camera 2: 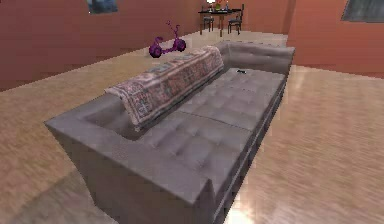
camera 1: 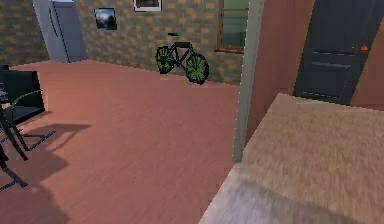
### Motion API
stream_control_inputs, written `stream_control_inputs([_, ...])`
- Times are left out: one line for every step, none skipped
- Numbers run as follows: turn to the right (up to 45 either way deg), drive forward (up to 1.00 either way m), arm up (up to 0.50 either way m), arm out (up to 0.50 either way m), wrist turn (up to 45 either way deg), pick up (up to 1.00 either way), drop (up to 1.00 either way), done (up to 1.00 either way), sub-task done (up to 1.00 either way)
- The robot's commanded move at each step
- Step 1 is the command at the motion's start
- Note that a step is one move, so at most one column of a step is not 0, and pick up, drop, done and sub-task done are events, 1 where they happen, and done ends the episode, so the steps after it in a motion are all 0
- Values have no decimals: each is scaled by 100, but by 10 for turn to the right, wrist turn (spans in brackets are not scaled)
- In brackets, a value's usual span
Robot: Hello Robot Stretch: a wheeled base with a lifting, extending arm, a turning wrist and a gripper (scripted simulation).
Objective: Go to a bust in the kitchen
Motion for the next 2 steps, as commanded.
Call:
stream_control_inputs([-90,0,0,0,0,0,0,0,0])
stream_control_inputs([-30,0,0,0,0,0,0,0,0])
